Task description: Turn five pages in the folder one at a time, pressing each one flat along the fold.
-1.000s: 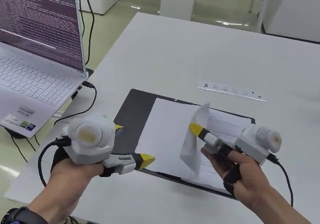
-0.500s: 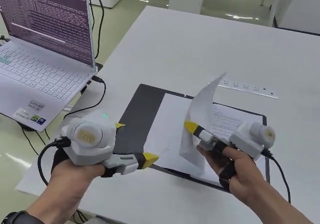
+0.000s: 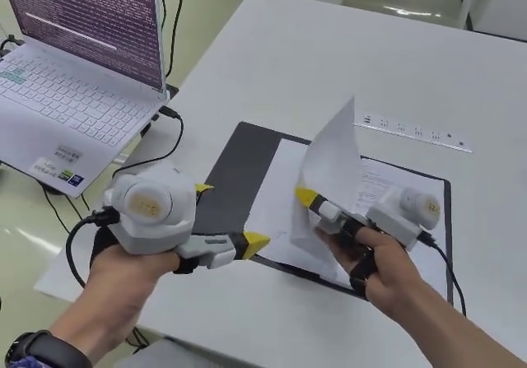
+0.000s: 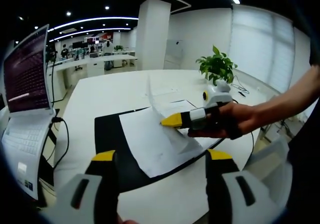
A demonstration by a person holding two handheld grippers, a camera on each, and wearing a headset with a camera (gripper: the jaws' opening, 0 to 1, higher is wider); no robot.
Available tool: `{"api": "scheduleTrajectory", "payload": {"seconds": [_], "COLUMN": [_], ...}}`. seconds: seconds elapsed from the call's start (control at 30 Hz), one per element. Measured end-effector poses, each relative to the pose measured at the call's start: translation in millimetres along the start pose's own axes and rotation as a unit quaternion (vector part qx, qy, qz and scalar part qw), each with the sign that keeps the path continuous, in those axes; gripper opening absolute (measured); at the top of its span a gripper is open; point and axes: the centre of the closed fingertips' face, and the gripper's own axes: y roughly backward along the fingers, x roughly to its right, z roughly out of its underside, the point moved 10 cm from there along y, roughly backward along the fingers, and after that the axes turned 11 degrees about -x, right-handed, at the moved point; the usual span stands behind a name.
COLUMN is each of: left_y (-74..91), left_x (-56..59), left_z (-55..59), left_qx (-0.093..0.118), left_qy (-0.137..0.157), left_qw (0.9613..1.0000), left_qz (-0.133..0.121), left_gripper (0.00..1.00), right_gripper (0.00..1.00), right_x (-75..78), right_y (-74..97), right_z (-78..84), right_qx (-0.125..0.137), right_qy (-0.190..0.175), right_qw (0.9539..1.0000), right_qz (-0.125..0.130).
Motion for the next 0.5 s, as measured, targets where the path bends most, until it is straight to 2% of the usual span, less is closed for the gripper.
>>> {"api": "scheduleTrajectory", "payload": {"seconds": [0.2,0.5], "left_y": [-3.3,-3.0], "left_x": [-2.2,-5.9], "left_z": [2.6,-4.8], "left_qx": [-0.002,0.003], "left_qy": [0.006,0.004], "left_qw": [1.0000,1.0000], "left_qz": [0.004,0.004], "left_gripper": [0.70,0.70], "right_gripper": [0.00,0.00], "right_x": [1.3,9.4], "right_y": [-12.9,-32.9], "right_z": [3.8,10.2], "right_qx": [-0.003,-0.013], "right_qy": [-0.017,-0.041], "right_qw": [0.9999,0.9991], "right_qz": [0.001,0.005]}}
